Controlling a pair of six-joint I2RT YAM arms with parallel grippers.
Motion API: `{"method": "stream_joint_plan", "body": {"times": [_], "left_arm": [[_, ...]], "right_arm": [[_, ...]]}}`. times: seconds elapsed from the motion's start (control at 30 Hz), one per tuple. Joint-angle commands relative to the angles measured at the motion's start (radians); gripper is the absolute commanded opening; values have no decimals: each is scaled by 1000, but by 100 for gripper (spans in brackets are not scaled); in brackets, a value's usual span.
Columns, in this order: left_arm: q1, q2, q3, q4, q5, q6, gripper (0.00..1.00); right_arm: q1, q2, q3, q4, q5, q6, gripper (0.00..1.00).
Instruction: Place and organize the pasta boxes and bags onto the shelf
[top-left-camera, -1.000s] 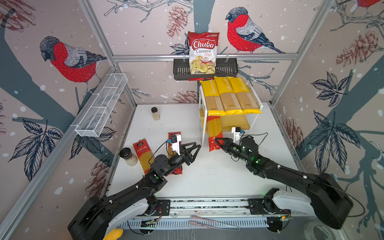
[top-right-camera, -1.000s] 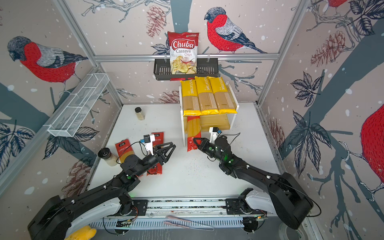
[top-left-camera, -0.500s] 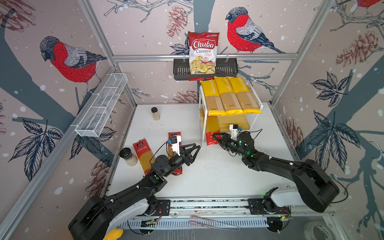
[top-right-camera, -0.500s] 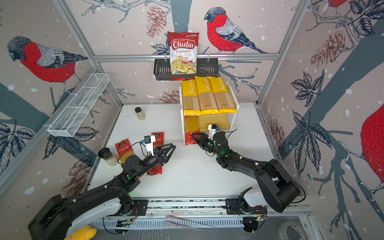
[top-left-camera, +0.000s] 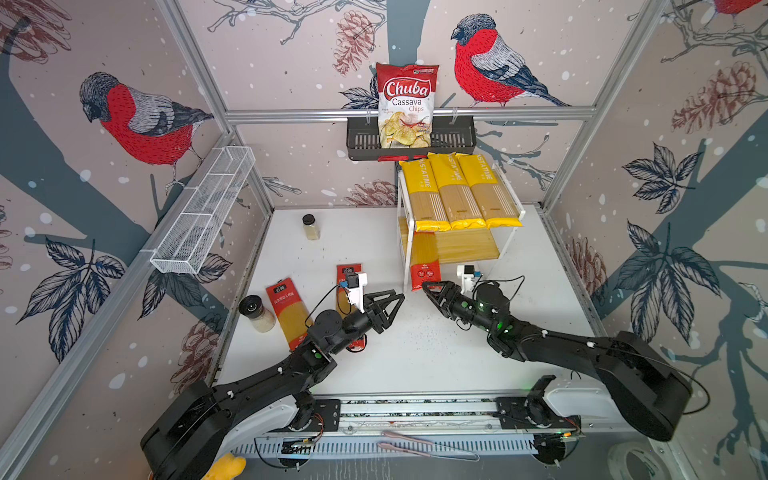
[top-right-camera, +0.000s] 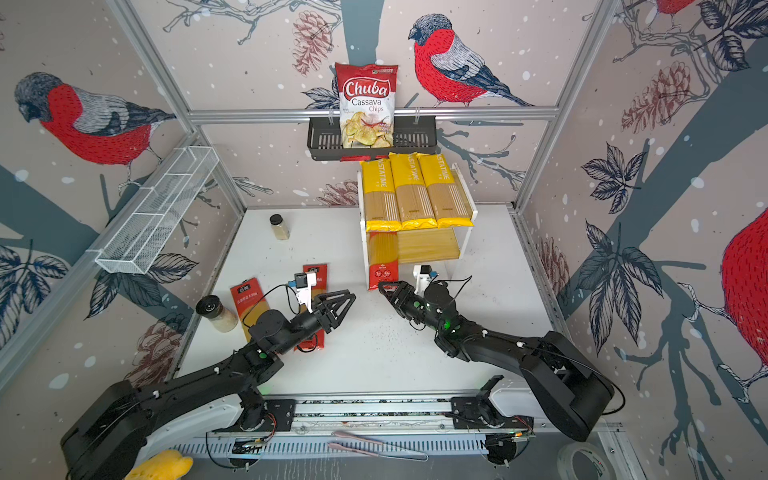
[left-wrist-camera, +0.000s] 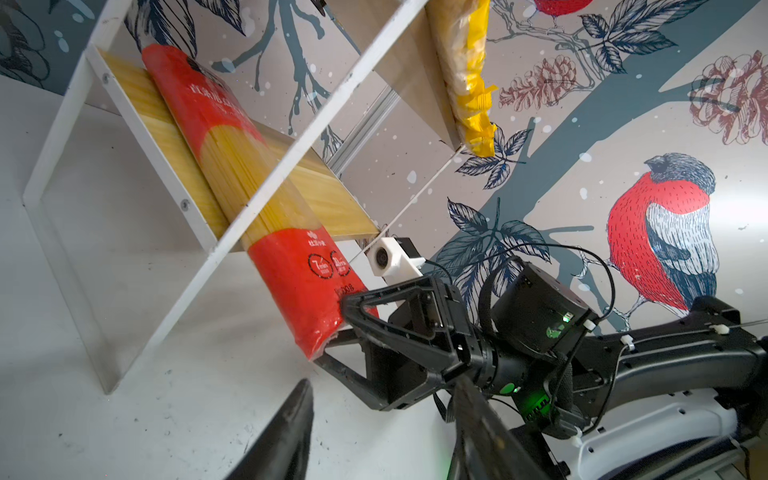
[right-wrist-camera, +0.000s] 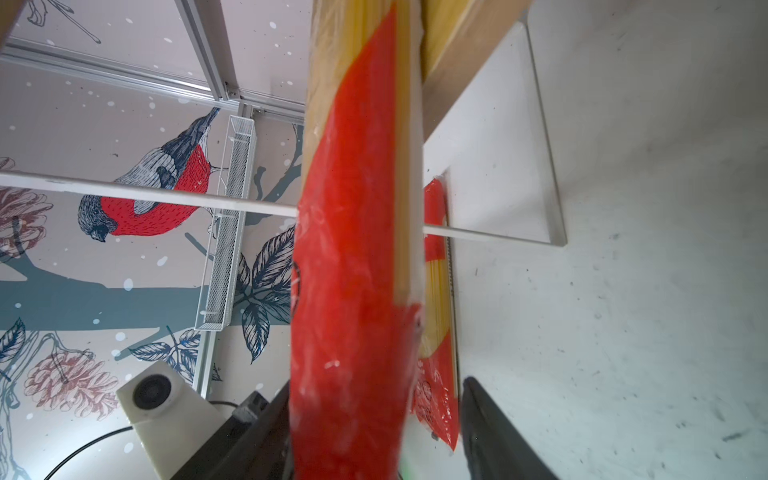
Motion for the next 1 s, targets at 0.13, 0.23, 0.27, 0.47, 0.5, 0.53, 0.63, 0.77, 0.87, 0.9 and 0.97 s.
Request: {"method": "stream_joint_plan", "body": {"times": [0.13,0.23,0.27,0.47,0.5,0.53,0.63,0.77,0.87,0.9,0.97], "left_arm": [[-23,-26,1,28,-38,20,54],[-22,-52,-1,1,-50,30,54],[-22,-58,-1,-7,-51,35,54],[-22,-38,10,-3,-46,43,54],[-22,-31,13,0,-41,41,54],[-22,-25,17,2,-39,41,54],[-22,-26,19,-4,-39,42,54],[-22,-40,18,-25,-48,53,54],[-23,-46,21,-33,-49,56,54],[-22,-48,23,-36,-50,58,54],[-22,-49,25,-43,-52,62,54]], "right_arm": [[27,47,55,73,97,46,46],[0,38,107,-58,75,-19,30],[-14,33,122,-101,70,-47,25],[-107,53,169,-135,-52,-116,14],[-116,69,183,-131,-85,-123,14],[-121,85,199,-125,-119,-128,14],[-125,115,210,-85,-181,-124,12],[-125,128,211,-52,-229,-121,10],[-131,123,213,-74,-251,-134,10],[-137,115,212,-91,-253,-140,9],[-150,99,204,-106,-259,-143,9]]}}
